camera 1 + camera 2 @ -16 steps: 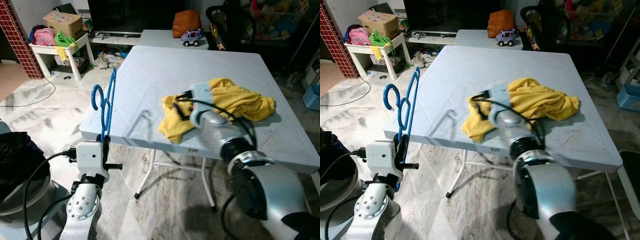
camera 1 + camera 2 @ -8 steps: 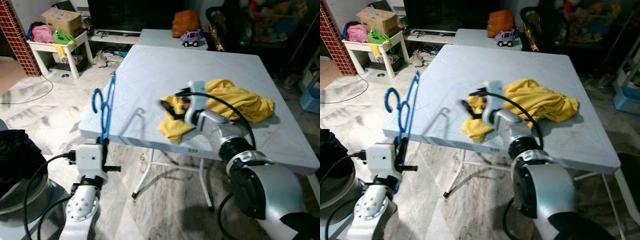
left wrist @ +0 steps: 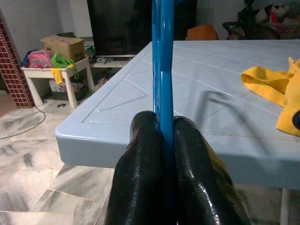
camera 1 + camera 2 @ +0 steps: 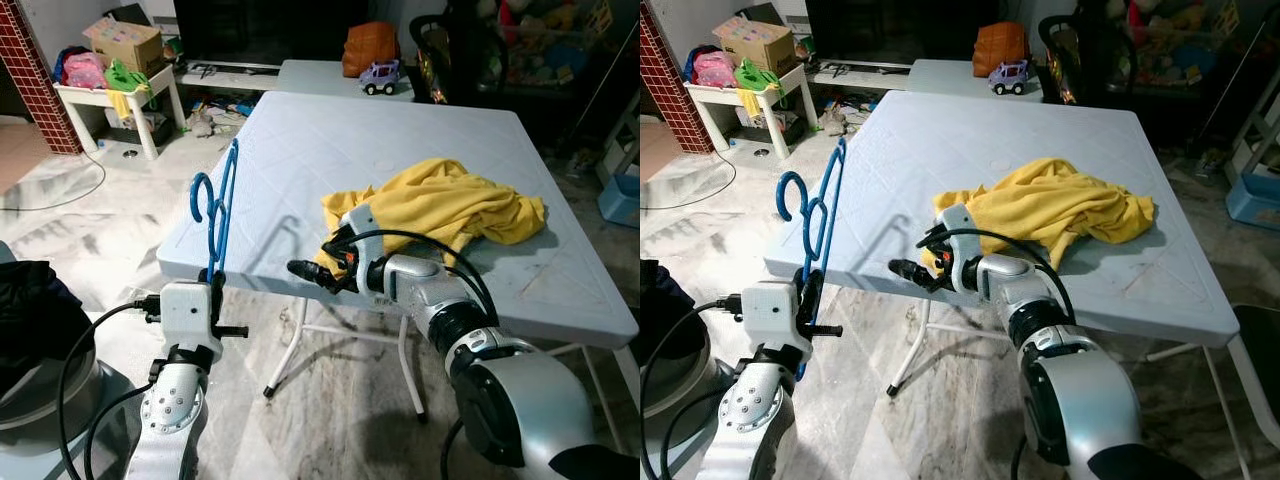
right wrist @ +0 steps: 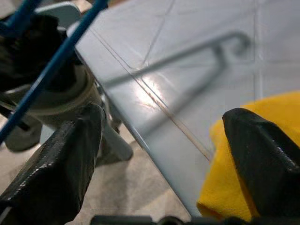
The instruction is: Hang hanger
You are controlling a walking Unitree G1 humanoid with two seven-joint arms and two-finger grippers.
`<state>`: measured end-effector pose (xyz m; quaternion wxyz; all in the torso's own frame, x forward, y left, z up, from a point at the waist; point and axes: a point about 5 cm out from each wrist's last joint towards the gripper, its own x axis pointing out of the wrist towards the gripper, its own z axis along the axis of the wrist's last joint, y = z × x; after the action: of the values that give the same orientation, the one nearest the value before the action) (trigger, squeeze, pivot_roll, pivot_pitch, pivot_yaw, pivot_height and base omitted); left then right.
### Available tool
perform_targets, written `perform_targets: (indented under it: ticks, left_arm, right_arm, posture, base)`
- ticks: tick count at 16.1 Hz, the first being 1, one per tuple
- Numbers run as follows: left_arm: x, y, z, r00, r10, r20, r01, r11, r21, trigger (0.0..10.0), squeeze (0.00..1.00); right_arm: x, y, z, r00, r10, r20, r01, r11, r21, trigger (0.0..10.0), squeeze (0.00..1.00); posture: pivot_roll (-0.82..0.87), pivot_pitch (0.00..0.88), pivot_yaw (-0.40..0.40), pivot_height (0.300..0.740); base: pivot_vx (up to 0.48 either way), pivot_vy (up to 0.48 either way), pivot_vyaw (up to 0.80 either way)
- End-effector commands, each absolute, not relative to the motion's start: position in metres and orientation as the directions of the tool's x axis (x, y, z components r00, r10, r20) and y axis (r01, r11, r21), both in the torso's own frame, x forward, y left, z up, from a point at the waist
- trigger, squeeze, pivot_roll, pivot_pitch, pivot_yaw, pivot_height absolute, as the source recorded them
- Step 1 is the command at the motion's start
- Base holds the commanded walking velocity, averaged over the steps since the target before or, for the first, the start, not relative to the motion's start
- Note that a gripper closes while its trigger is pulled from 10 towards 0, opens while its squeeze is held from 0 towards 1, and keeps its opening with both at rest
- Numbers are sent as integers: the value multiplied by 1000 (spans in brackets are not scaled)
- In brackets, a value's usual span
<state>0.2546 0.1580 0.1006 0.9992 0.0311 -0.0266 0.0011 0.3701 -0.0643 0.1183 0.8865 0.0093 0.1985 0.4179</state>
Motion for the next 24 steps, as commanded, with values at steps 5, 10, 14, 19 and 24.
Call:
perform_targets:
  ticks: [5, 10, 14, 19, 24]
  left_arm:
    - [259, 155, 103, 997, -1, 75, -3, 998, 55, 10000, 0]
    - [263, 154, 103, 996, 6, 84, -10, 999, 49, 10000, 0]
    - [264, 153, 103, 996, 13, 89, -17, 999, 45, 10000, 0]
    - [265, 154, 102, 995, 26, 95, -30, 999, 44, 10000, 0]
    - [263, 161, 105, 995, 30, 97, -35, 998, 53, 10000, 0]
  right_arm:
    - [373, -75, 104, 709, 534, -461, -590, 807, 27, 10000, 0]
    - [391, -88, 130, 859, 360, -364, -357, 931, 78, 10000, 0]
    - [409, -97, 172, 953, 245, -177, -227, 967, 114, 10000, 0]
    - [408, -92, 186, 922, 387, -26, -383, 919, 96, 10000, 0]
    - [406, -114, 190, 896, 443, 22, -443, 896, 18, 10000, 0]
  posture:
    - [186, 0, -46, 740]
    - [184, 0, -59, 740]
    - [182, 0, -62, 740]
    - [157, 0, -59, 740]
    - [118, 0, -52, 740]
  base:
    - [0, 0, 0]
    - [0, 0, 0]
    - [0, 0, 0]
    - [0, 0, 0]
    - [0, 0, 0]
